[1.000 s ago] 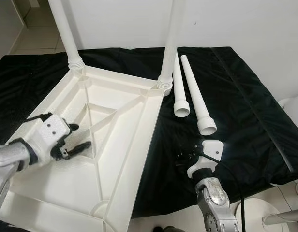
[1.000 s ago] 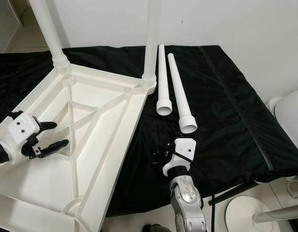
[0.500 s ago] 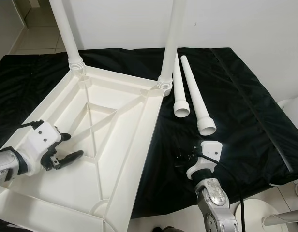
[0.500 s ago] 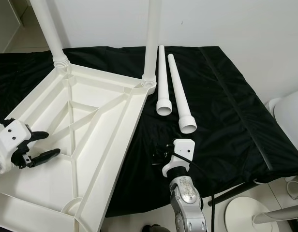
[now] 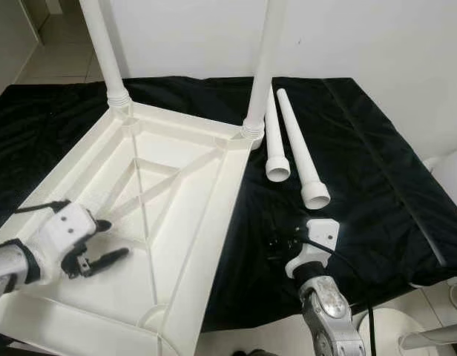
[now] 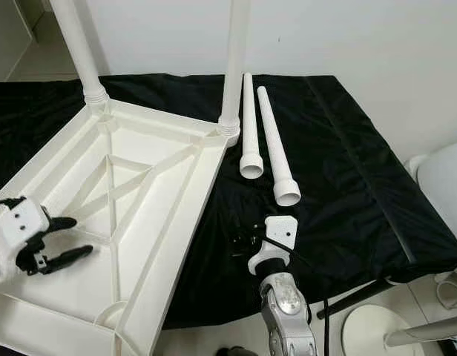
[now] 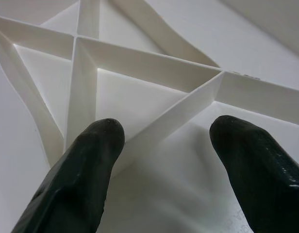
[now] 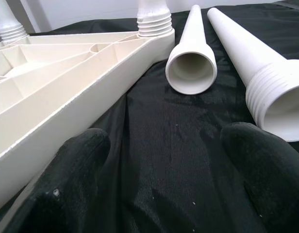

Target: Building children table

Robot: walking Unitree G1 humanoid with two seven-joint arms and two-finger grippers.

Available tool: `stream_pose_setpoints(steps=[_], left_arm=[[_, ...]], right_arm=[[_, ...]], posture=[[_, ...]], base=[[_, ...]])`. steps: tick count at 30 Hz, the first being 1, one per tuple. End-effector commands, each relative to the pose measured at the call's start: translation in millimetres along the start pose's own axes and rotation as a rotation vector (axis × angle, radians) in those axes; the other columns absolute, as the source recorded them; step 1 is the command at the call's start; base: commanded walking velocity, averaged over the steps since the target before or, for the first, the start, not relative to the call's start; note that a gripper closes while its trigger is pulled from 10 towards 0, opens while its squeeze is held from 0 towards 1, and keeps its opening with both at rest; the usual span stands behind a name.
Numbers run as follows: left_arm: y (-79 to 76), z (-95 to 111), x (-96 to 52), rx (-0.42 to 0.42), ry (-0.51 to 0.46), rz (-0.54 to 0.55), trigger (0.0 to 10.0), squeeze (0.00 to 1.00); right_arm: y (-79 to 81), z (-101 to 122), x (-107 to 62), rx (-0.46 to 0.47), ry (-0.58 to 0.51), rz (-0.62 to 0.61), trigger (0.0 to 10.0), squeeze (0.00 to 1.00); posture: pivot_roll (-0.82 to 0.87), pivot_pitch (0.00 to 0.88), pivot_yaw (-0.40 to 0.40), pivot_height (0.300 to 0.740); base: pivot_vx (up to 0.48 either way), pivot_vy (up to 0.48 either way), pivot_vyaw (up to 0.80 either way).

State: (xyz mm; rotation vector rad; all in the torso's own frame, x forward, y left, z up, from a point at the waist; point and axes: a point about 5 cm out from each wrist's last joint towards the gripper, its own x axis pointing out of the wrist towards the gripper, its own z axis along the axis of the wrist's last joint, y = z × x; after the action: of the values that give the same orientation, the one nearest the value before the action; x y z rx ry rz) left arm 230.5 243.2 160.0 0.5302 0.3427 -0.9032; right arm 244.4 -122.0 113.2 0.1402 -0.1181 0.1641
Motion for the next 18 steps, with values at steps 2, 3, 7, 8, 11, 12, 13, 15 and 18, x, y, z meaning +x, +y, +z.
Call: stream_pose_setpoints(steps=[2,3,7,8,11,12,13,15,18], left_arm=[[-17.1,-1,2.1,0.013,0.016,-0.284,10.0,0.0],[-14.9,-2,7.2,0.02,0.023,-0.276,10.0,0.0],[-9.7,-2,12.8,0.034,0.034,-0.252,10.0,0.0],[-9.7,-2,12.8,0.034,0.034,-0.252,10.0,0.0],[-2.6,0,17.6,0.063,0.029,-0.222,10.0,0.0],[-0.3,1,19.1,0.075,0.025,-0.212,10.0,0.0],[1.5,1,20.9,0.084,0.028,-0.211,10.0,0.0],[2.3,1,22.1,0.086,0.034,-0.215,10.0,0.0],[1.9,-2,22.5,0.094,0.046,-0.232,10.0,0.0]], right_arm=[[-1.4,-3,-3.2,-0.007,0.017,0.0,10.0,0.0],[-1.4,-3,-4.2,-0.01,0.021,0.001,10.0,0.0],[-2.0,-4,-6.4,-0.013,0.025,-0.001,10.0,0.0],[-2.0,-4,-6.4,-0.013,0.025,-0.001,10.0,0.0],[-2.9,-4,-7.4,-0.016,0.026,-0.003,10.0,0.0],[-3.1,-4,-7.7,-0.017,0.027,-0.004,10.0,0.0],[-3.1,-3,-7.5,-0.019,0.026,-0.004,10.0,0.0],[-3.1,-3,-7.3,-0.02,0.025,-0.004,10.0,0.0],[-2.5,-2,-8.4,-0.022,0.022,-0.005,10.0,0.0]], posture=[[0.03,0.098,-0.041,0.74],[0.02,0.099,-0.039,0.74],[0.02,0.097,-0.038,0.74],[0.02,0.097,-0.038,0.74],[0.01,0.093,-0.035,0.74],[0.01,0.093,-0.035,0.74],[0.01,0.089,-0.031,0.74],[0.0,0.087,-0.028,0.74],[0.0,0.085,-0.021,0.74]], base=[[0.0,0.0,0.0],[0.0,0.0,0.0],[0.0,0.0,0.0],[0.0,0.0,0.0],[0.0,0.0,0.0],[0.0,0.0,0.0],[0.0,0.0,0.0],[0.0,0.0,0.0],[0.0,0.0,0.0]])
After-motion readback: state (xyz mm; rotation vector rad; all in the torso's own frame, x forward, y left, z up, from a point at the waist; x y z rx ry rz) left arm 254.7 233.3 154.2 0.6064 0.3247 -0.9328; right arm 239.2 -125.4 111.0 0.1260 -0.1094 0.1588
